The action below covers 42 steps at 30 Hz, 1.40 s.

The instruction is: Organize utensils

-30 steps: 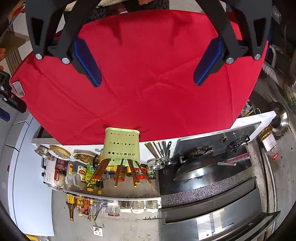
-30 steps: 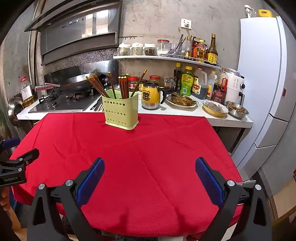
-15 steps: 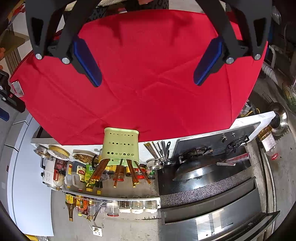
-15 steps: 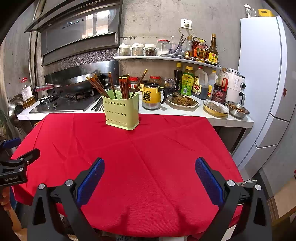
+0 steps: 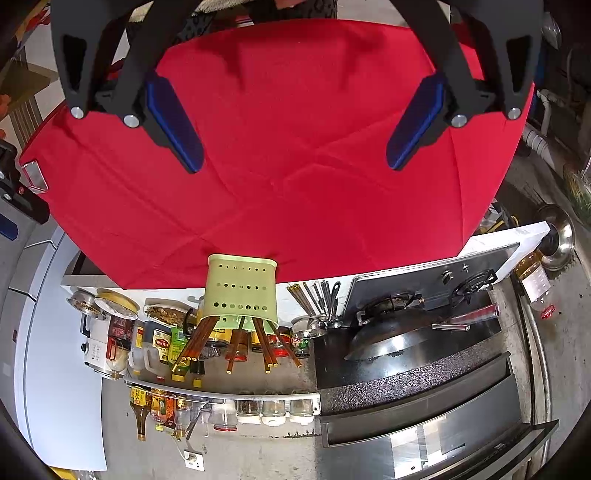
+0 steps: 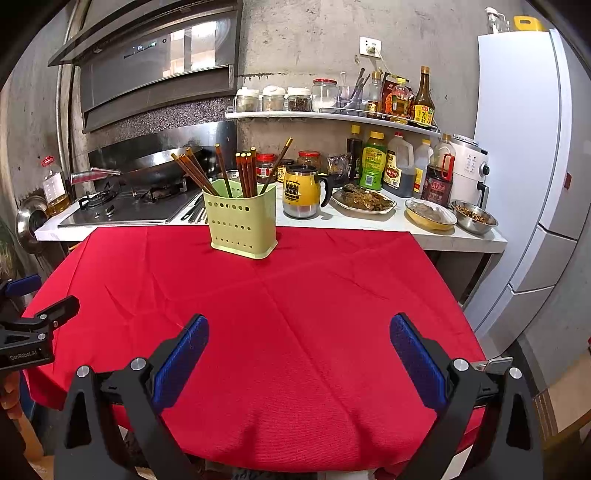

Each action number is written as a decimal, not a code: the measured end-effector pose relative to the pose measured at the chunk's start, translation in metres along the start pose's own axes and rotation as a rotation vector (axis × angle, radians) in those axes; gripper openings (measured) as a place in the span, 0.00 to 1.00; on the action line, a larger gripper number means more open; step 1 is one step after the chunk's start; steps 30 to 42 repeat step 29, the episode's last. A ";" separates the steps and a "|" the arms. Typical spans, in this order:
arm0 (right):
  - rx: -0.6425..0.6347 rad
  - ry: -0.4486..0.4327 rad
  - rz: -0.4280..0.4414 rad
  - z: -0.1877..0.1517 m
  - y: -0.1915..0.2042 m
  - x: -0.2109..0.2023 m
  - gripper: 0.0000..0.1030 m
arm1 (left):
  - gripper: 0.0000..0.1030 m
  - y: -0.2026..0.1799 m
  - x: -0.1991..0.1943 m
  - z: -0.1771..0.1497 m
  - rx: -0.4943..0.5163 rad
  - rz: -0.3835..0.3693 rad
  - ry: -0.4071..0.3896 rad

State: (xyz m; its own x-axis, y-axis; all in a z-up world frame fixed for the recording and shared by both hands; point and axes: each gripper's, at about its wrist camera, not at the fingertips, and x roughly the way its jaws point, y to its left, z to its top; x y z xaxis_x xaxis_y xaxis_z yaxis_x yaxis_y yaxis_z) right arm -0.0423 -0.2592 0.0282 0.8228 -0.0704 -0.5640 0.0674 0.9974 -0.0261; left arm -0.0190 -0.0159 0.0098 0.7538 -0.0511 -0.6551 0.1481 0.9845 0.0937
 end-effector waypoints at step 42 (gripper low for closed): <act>0.015 0.021 0.003 -0.006 -0.004 0.006 0.94 | 0.94 0.001 0.009 -0.002 0.006 -0.013 0.005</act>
